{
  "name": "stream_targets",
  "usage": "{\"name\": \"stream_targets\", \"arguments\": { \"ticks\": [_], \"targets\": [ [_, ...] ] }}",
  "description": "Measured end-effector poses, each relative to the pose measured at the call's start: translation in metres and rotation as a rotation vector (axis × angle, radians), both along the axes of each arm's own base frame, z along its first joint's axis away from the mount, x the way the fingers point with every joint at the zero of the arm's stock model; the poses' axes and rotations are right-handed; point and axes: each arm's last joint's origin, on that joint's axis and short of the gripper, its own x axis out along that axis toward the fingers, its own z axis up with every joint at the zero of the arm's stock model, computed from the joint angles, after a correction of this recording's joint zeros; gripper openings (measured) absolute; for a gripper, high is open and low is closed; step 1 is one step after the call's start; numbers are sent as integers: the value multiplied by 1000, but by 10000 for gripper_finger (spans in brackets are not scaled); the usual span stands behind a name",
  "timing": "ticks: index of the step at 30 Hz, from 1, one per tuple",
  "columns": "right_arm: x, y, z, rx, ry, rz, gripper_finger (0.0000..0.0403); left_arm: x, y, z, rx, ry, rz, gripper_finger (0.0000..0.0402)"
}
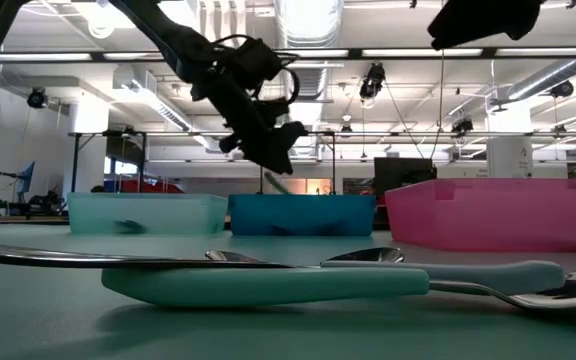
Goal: Sort silverware by color (type)
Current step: Put the blue spoon into the red bin
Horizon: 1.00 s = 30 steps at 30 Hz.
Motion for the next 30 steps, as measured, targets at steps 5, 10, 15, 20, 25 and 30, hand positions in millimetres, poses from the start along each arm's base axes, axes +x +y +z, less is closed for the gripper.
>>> {"name": "stream_targets", "arguments": {
  "ticks": [5, 10, 15, 20, 25, 30],
  "targets": [
    [-2, 7, -5, 250, 115, 106, 156, 11, -11, 14, -186, -84, -188, 124],
    [-9, 15, -19, 547, 320, 131, 148, 26, -46, 21, -393, -159, -489, 127],
    [-20, 31, -38, 694, 547, 37, 143, 40, -92, 28, -402, -160, -590, 127],
    [-27, 54, -60, 746, 676, -63, 145, 50, -137, 38, -378, -165, -670, 127],
    [-35, 78, -88, 765, 830, -136, 146, 55, -166, 56, -375, -137, -746, 127],
    [-39, 92, -108, 758, 935, -169, 143, 58, -177, 81, -356, -127, -786, 127]
  ]
}}
